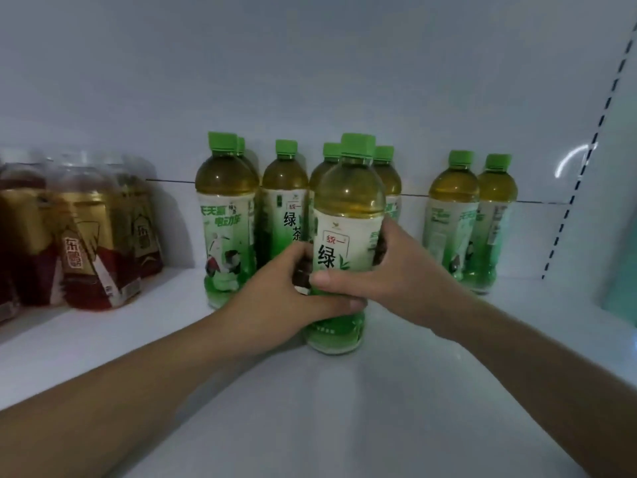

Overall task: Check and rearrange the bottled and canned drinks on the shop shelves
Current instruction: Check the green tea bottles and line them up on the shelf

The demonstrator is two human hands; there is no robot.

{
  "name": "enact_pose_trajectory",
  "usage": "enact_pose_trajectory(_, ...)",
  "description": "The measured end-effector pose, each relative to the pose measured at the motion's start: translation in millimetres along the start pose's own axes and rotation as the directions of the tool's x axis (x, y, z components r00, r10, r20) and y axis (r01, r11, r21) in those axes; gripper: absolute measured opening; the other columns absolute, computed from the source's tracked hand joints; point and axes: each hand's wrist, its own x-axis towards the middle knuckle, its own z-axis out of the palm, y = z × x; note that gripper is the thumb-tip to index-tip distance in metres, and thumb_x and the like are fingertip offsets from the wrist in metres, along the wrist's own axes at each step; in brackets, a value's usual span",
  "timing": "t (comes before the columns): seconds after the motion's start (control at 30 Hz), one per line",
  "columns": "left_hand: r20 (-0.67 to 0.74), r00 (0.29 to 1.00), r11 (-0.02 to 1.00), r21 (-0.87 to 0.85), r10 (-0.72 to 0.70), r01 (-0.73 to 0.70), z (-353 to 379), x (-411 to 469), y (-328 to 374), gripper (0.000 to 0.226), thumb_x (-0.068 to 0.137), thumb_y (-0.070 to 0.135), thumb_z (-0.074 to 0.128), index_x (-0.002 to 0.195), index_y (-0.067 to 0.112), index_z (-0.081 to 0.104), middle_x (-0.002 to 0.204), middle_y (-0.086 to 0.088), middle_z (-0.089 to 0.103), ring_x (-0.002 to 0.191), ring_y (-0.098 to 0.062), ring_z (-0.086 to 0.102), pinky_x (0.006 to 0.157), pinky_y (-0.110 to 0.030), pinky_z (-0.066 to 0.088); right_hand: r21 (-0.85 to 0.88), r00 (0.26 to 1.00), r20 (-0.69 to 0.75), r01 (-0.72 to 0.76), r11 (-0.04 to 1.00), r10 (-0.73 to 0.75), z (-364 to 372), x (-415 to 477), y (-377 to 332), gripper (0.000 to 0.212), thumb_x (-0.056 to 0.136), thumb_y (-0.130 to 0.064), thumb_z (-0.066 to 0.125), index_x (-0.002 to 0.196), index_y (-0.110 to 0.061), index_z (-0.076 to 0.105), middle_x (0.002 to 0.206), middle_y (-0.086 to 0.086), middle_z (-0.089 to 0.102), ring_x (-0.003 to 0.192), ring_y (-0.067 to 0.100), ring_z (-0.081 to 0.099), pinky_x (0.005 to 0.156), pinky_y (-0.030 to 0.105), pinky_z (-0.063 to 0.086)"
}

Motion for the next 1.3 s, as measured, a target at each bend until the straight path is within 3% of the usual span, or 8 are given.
enact_pose_trajectory(0.33, 0.122, 0.992, 1.000, -0.003, 0.008, -0.007, -12.2, -7.6, 3.6, 0.076, 0.067, 0.040, 0.084, 0.135, 0.037, 0.051, 0.125, 0.017, 0.066, 0.117, -0.004, 0.061, 0.102, -0.033, 0.050, 0.225, 0.998, 0.057, 0.019, 0.974, -0.032, -10.3, -9.6, -13.1, 0.058, 0.066, -0.038, 0.077, 0.121, -0.028, 0.061, 0.109, -0.010, 0.076, 0.102, 0.008, 0.072, 0.091, 0.031, 0.057)
enact_pose_trajectory(0.53, -0.049, 0.999, 0.997, 0.080, 0.002, 0.001, -2.4, -15.8, 10.4, 0.078, 0.046, 0.055, 0.083, 0.113, 0.043, 0.046, 0.109, 0.022, 0.063, 0.096, 0.012, 0.061, 0.082, -0.017, 0.055, -0.119, 0.976, -0.204, 0.057, 0.991, -0.080, 3.5, -13.0, -18.5, 0.080, 0.050, -0.074, 0.076, 0.114, -0.032, 0.053, 0.099, -0.014, 0.072, 0.090, 0.002, 0.070, 0.082, 0.033, 0.060)
enact_pose_trajectory(0.63, -0.071, 0.997, 1.000, 0.004, 0.026, -0.026, 3.3, -12.1, 10.9, 0.061, 0.063, 0.032, 0.088, 0.111, 0.030, 0.051, 0.101, 0.015, 0.067, 0.084, 0.013, 0.064, 0.067, -0.007, 0.051, -0.012, 0.996, -0.092, 0.020, 1.000, -0.021, -1.0, -15.1, -17.8, 0.078, 0.058, -0.072, 0.067, 0.123, -0.033, 0.050, 0.106, -0.016, 0.071, 0.096, -0.003, 0.068, 0.088, 0.029, 0.057)
enact_pose_trajectory(0.73, 0.019, 1.000, 0.992, -0.130, 0.005, -0.002, -2.6, -10.8, 9.9, 0.050, 0.074, 0.014, 0.081, 0.117, 0.027, 0.060, 0.106, 0.008, 0.074, 0.093, 0.001, 0.070, 0.078, -0.015, 0.056, 0.180, 1.000, 0.015, 0.012, 0.984, -0.015, -9.2, -16.8, -16.2, 0.073, 0.069, -0.052, 0.073, 0.135, -0.029, 0.052, 0.120, -0.011, 0.072, 0.110, 0.005, 0.068, 0.098, 0.036, 0.055)
enact_pose_trajectory(0.83, 0.057, 0.998, 0.999, -0.024, 0.022, -0.021, -6.0, -14.3, 9.9, 0.049, 0.076, 0.028, 0.079, 0.120, 0.038, 0.060, 0.109, 0.017, 0.069, 0.097, 0.005, 0.063, 0.077, -0.008, 0.050, 0.139, 0.996, -0.061, 0.081, 0.987, -0.073, -8.1, -16.8, -15.7, 0.060, 0.066, -0.047, 0.078, 0.122, -0.032, 0.061, 0.111, -0.012, 0.075, 0.103, 0.007, 0.071, 0.094, 0.037, 0.058)
enact_pose_trajectory(1.0, -0.073, 0.997, 0.992, 0.125, 0.035, -0.025, 7.1, -16.4, 12.0, 0.076, 0.046, 0.058, 0.081, 0.113, 0.039, 0.052, 0.104, 0.011, 0.067, 0.084, 0.003, 0.063, 0.072, -0.017, 0.055, -0.122, 0.965, -0.235, 0.089, 0.989, -0.116, -5.2, -17.6, -16.0, 0.072, 0.049, -0.081, 0.071, 0.104, -0.039, 0.054, 0.093, -0.014, 0.072, 0.084, 0.004, 0.070, 0.080, 0.037, 0.060)
enact_pose_trajectory(1.17, 0.057, 0.998, 0.995, -0.096, 0.004, 0.001, -3.3, -7.9, 8.7, 0.062, 0.063, 0.029, 0.084, 0.120, 0.023, 0.061, 0.108, 0.006, 0.074, 0.100, -0.008, 0.070, 0.082, -0.022, 0.056, 0.144, 0.998, -0.024, 0.053, 0.988, -0.050, -16.6, -16.7, -17.4, 0.058, 0.071, -0.054, 0.080, 0.121, -0.034, 0.059, 0.110, -0.013, 0.075, 0.103, 0.007, 0.071, 0.096, 0.040, 0.056)
enact_pose_trajectory(1.3, 0.041, 0.999, 0.998, 0.056, 0.004, -0.007, 0.2, -10.6, 7.8, 0.070, 0.061, 0.050, 0.089, 0.122, 0.042, 0.056, 0.111, 0.020, 0.069, 0.100, 0.006, 0.064, 0.083, -0.017, 0.053, 0.066, 0.989, -0.096, 0.119, 0.991, -0.112, -17.0, -17.8, -17.9, 0.059, 0.060, -0.053, 0.079, 0.112, -0.033, 0.060, 0.098, -0.016, 0.076, 0.088, 0.002, 0.073, 0.081, 0.028, 0.060)
